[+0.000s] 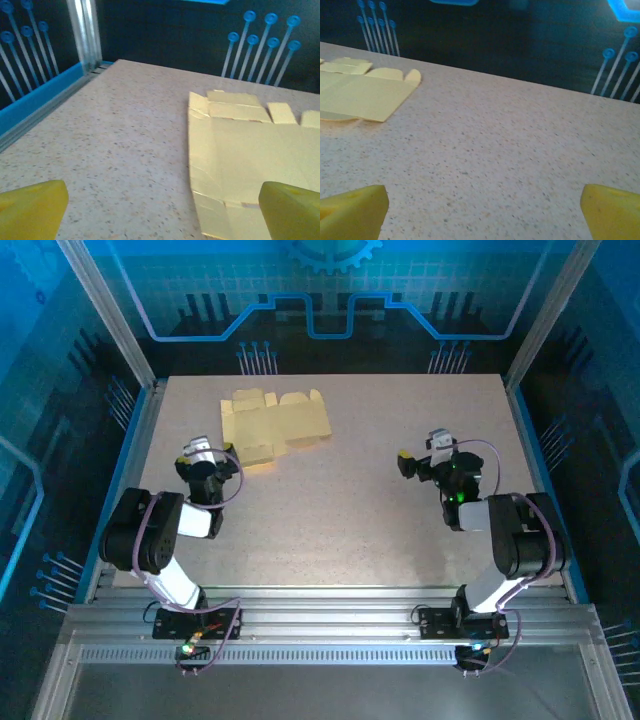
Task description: Fold the paper box
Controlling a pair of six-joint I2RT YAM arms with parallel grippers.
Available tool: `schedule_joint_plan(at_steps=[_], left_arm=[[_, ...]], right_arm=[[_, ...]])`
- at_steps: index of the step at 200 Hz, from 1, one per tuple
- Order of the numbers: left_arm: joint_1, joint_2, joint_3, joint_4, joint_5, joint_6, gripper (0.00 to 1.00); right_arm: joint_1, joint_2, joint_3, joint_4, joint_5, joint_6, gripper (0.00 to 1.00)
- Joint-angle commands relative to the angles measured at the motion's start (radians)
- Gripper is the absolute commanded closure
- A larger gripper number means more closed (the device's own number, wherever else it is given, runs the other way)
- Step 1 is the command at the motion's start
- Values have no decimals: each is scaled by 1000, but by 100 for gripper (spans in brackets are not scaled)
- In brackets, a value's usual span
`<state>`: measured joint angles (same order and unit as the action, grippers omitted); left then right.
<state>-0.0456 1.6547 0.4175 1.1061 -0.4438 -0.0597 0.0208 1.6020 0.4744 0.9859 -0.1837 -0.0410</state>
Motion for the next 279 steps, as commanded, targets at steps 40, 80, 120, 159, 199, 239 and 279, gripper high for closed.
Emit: schedule_joint_plan(at_steps=[40,80,120,159,199,239,279], left_arm=[[23,-103,-40,-174,289,58,1],[23,-104,-40,-174,289,56,1],[23,-104,-40,-173,289,57,1],[23,-115,-37,-182,296,61,1],[18,-404,13,-525,264,17,1],[46,-425,220,-852,315,-144,1],[96,-194,485,-1055,407,-342,1]], right_arm=[[33,-99,-40,-237,245,39,0],[34,-99,-40,-237,245,38,0],[33,-99,-40,-237,246,38,0],[35,-99,-42,-237,247,38,0],[38,-212,15,-422,237,37,0],[109,-305,129,-690,229,72,0],[177,-341,252,-951,121,352,0]])
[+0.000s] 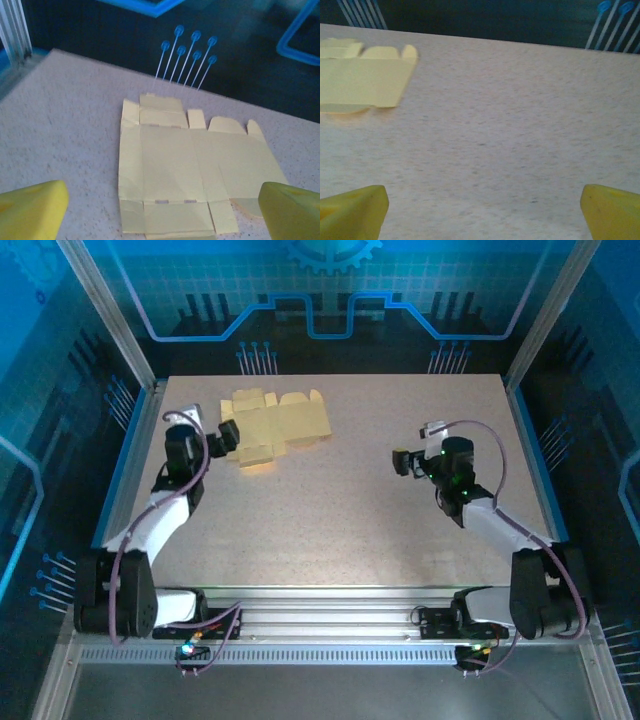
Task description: Fold the paper box
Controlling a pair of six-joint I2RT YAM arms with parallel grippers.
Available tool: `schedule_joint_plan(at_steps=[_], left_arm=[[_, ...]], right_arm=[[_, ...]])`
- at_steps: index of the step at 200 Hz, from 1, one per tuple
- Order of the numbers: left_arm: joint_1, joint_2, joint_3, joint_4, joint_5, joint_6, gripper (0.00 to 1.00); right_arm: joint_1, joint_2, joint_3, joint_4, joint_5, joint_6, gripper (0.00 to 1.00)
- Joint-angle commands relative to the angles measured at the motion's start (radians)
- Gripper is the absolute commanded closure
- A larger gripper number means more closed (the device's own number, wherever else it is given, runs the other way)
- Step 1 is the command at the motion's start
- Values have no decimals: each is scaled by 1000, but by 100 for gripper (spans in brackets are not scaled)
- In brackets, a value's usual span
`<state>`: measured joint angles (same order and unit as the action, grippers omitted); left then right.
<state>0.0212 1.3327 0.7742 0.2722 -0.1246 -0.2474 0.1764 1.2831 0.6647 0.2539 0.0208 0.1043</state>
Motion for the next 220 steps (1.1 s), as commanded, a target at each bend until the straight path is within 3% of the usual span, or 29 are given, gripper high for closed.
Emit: schedule_joint_plan(at_steps=[1,29,62,87,120,145,196,206,220], left_arm=[[29,135,138,-224,89,-156,1],[35,300,294,-313,81,-220,1],[73,473,431,-367,201,-281,1],[75,556,497,-414,182,-291,4],[67,638,522,-443,251,-336,15],[65,646,476,-404,261,-398,33],[65,660,462,-386,297,-457,53],[65,660,451,-370,300,-466,61],[65,660,447,-372,303,-469,60]], right_arm=[[23,-22,62,-220,-89,214,0],[48,-65,42,-212,-173,327,0],[52,-76,36,-201,-205,366,0],[54,-72,32,-189,-215,382,0],[58,-47,23,-157,-233,404,0],[66,-19,18,-124,-247,436,0],[75,-20,32,-145,-236,422,0],[75,-21,32,-145,-235,423,0],[75,-20,32,-148,-234,422,0]])
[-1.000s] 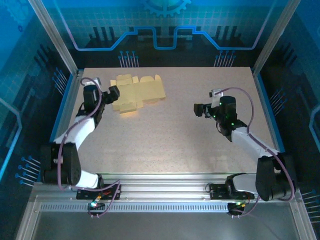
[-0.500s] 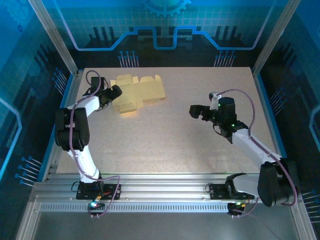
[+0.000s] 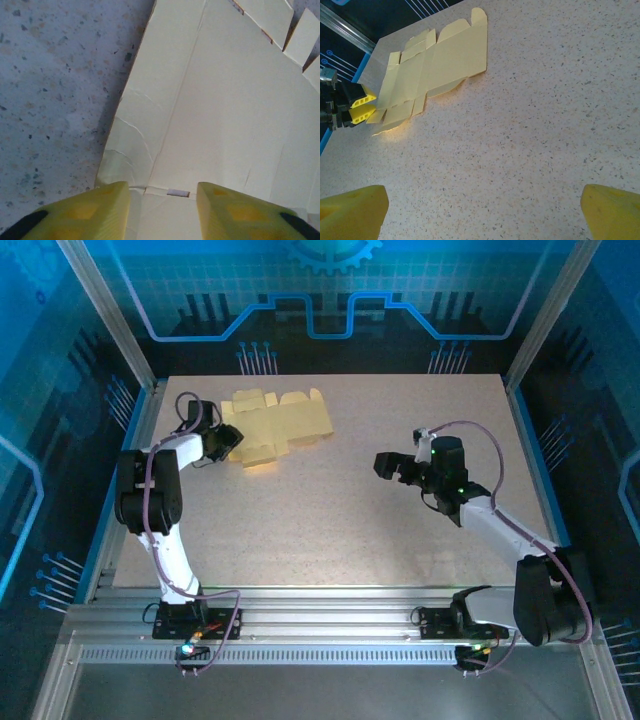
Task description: Fold the paper box
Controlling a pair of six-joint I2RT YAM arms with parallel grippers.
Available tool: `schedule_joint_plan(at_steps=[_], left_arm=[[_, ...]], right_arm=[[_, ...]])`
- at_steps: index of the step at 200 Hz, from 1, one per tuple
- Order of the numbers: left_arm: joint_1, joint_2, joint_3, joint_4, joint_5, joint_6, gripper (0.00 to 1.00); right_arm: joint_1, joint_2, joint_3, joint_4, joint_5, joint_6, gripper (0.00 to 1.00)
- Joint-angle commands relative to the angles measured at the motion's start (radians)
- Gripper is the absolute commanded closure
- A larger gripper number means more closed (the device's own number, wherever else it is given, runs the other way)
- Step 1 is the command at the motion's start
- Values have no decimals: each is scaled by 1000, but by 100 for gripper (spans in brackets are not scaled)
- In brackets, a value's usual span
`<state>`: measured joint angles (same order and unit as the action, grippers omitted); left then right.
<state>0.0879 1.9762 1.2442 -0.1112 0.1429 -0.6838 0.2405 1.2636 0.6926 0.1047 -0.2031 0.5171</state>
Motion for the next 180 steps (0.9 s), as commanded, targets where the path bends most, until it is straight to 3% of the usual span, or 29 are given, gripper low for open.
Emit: schedule_joint_plan(at_steps=[1,15,43,76,122,180], left_arm=[[-1,16,-24,10,35,-33,59],[0,3,-33,-3,20,-29,46],[9,-64,-95,5,-39,-14,49],[13,-110,-139,6,-129,-20,36],[21,-106,-160,11,-158,-49,17],[60,-205,-188,-16,-189,-23,12]], right_arm=[[12,-1,4,1,-10,9,0],[12,-2,7,-4,-7,7,0],[13,-2,5,-4,-2,1,0],[13,19,7,13,-16,12,0],[18,19,3,12,-15,8,0],[20,29,-1,17,-10,4,0]])
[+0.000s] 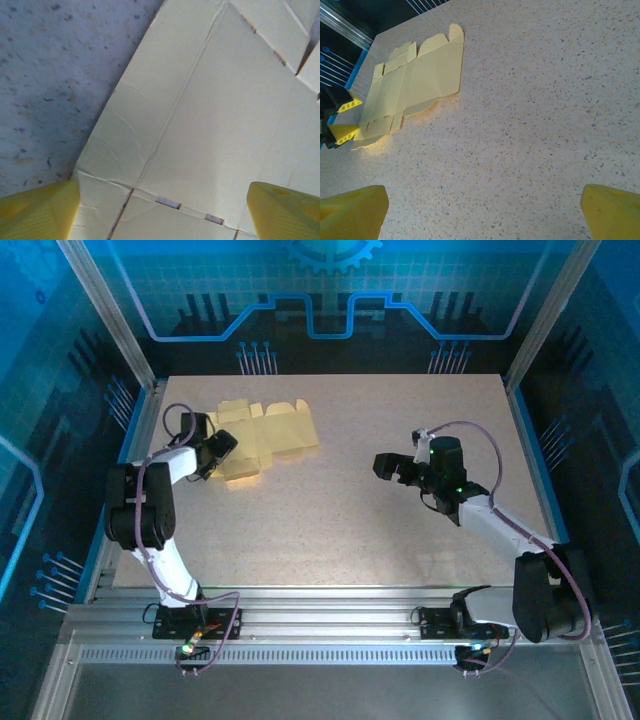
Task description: Fold the paper box
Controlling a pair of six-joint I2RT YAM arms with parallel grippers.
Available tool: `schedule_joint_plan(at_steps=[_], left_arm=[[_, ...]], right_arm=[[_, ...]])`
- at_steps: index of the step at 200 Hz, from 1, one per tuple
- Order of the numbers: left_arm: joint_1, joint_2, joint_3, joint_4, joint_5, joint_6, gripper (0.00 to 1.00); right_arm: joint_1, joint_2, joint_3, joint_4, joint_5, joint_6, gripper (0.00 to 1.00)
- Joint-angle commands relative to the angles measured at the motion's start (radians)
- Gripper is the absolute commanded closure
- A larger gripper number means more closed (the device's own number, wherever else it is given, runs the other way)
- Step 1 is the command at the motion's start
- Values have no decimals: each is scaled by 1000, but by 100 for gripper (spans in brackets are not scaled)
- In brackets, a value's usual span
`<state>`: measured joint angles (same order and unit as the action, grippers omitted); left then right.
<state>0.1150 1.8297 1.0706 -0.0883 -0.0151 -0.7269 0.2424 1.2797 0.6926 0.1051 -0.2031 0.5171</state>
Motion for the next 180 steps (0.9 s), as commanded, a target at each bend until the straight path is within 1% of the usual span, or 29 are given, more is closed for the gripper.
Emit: schedule_joint_plan(at_steps=[1,12,33,43,63,83,92,114,126,170,180], left_arm=[[34,-60,-15,-39,-32,21,12],[46,-67,-28,-37,-46,21,13],[67,-65,-54,-22,-21,9,14],[68,-63,-61,-16,-14,8,20],[69,-34,-55,-7,29,4,27],[68,-2,-49,15,81,-16,40],[68,4,-50,20,86,-30,50],[68,15,-58,58,129,-56,68],[68,23,-57,70,153,-66,73],[66,19,-107,140,210,-98,97],[66,14,-120,152,228,-101,100]], right_arm=[[18,14,-1,17,-11,5,0],[19,24,0,26,-12,10,0],[22,41,3,40,-24,18,0],[25,44,8,42,-26,19,0],[27,47,14,43,-25,19,0],[30,47,14,42,-25,19,0],[31,46,12,41,-25,20,0],[31,36,8,38,-21,17,0],[32,32,7,33,-16,15,0],[33,33,8,36,-21,16,0],[32,34,10,37,-22,15,0]])
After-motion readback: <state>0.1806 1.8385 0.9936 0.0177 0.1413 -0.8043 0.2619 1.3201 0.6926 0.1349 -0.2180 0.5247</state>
